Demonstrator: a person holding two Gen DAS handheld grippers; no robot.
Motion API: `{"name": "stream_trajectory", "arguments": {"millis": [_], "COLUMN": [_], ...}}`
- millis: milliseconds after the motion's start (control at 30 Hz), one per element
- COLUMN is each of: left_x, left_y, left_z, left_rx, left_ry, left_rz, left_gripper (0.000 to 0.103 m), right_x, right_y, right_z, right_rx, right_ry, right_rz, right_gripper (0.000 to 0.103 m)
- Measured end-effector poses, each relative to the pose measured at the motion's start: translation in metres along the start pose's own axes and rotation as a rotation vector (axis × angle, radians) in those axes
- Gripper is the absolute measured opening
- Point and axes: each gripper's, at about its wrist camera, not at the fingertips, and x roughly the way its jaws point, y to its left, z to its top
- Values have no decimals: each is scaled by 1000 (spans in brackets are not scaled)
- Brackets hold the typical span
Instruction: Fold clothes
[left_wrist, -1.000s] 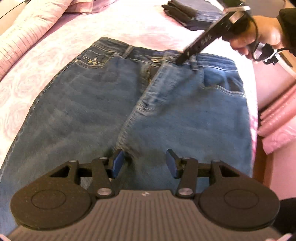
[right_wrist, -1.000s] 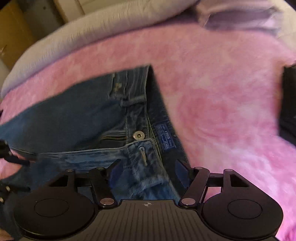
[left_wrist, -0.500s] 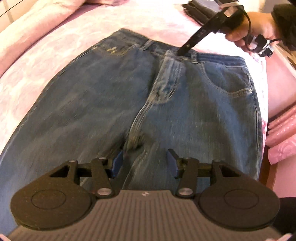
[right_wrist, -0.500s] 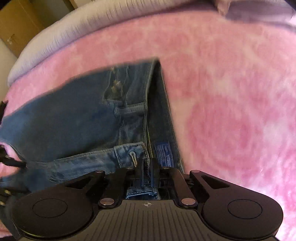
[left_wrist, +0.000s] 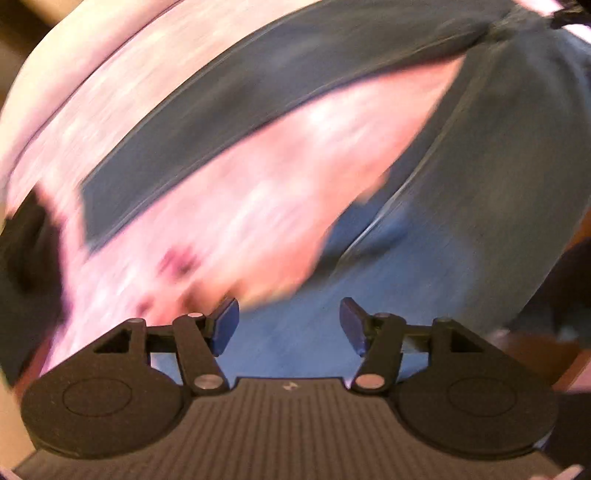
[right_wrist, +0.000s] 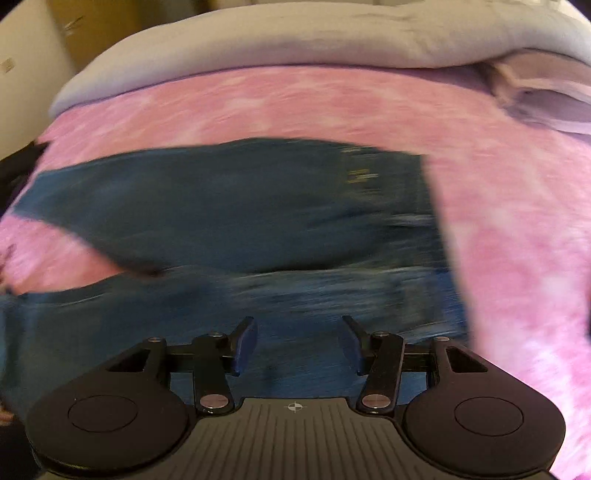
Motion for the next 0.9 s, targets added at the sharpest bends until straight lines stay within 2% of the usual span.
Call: {"name": "stream_trajectory", "arguments": {"millis": [100,167,267,333,400,433,500,533,600,733,767,833,900], "left_x": [3,11,31,53,79,82,89,87,75,2,-18,-28,-3], "left_y": [42,67,96,117,138,143,151,153,165,205,214,221,217], "left_z": [-42,-59,-78,-78,-75,-77,-81,-84,-91,-118,-127,-146,-170], "left_rx": [17,80,170,195,91,49,-34,-51,-96,-202,-232,-282,-365], "left_ry": [14,-15,-67,-52,26,31,40,24,-32,-243,-290,-273,-132], "left_rz": [23,9,-52,-151,-320,-383,-506,-517,-549,-503,-486,-468,-477], "left_gripper": [56,57,58,59,53,46,35,21,20,19,15,12,11], "right_x": [11,18,33,45,59,64,72,75,76,67,62,55,58], "right_y": [71,121,213,264,309,324,344,353,364,371,370,365,362], "right_z": [0,2,4,2,-1,-4,-9,-12,-15,-14,-11,-8,-6], "right_rx": [-17,-42,-172,-225,-249,-238,-192,-167,-118,-113,-102,-73,-38], "right_ry": [16,20,40,68,101,121,161,180,209,217,204,184,190], "right_rz": [73,139,218,219,211,202,175,165,155,94,84,69,62], "right_gripper": [52,52,53,53,53,53,53,53,53,53,53,54,55]}}
